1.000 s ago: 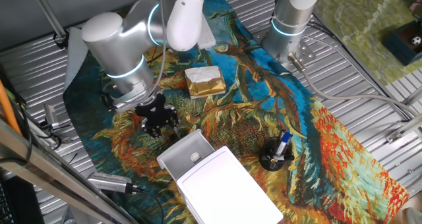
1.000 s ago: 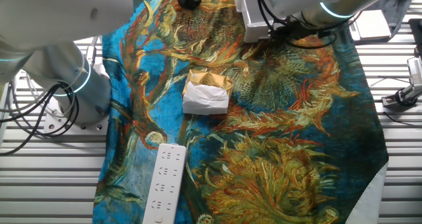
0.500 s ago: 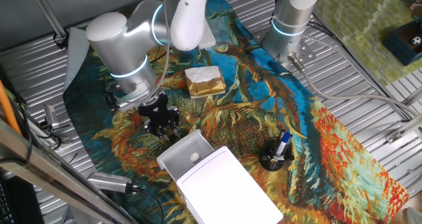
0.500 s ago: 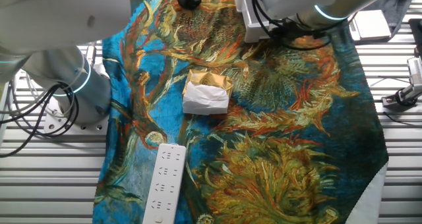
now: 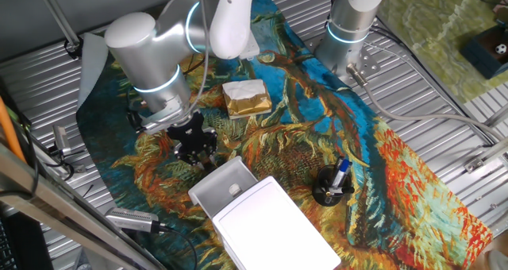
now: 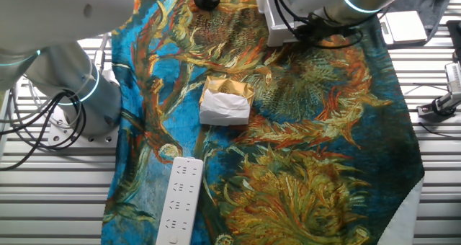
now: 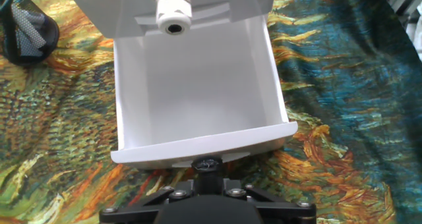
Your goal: Grasp the handle and close the drawer
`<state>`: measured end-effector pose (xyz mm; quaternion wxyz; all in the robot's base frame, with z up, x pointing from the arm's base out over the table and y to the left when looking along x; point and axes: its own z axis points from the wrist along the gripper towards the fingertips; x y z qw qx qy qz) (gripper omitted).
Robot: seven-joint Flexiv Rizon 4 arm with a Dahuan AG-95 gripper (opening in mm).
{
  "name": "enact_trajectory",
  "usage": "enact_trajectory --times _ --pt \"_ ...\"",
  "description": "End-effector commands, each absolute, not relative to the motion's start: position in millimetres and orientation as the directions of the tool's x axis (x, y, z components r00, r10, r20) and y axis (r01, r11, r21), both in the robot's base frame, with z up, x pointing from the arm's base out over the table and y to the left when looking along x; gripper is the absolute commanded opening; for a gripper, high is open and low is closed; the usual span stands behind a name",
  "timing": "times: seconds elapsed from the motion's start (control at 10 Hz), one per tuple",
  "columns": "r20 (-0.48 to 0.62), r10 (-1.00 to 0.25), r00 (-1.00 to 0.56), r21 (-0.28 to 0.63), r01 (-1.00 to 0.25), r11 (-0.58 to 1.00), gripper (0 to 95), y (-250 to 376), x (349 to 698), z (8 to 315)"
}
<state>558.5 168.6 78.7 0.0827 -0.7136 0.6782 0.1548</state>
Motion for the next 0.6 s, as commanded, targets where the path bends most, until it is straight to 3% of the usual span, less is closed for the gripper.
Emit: enact_trajectory --times 0.1,0.6 --pt "-0.338 -0.941 0.025 0.096 -0.993 -0.061 57.0 169.0 559.4 79.4" --pt "-0.346 -0.937 0.04 0.082 -0.994 -0.073 57.0 166.7 561.8 68.5"
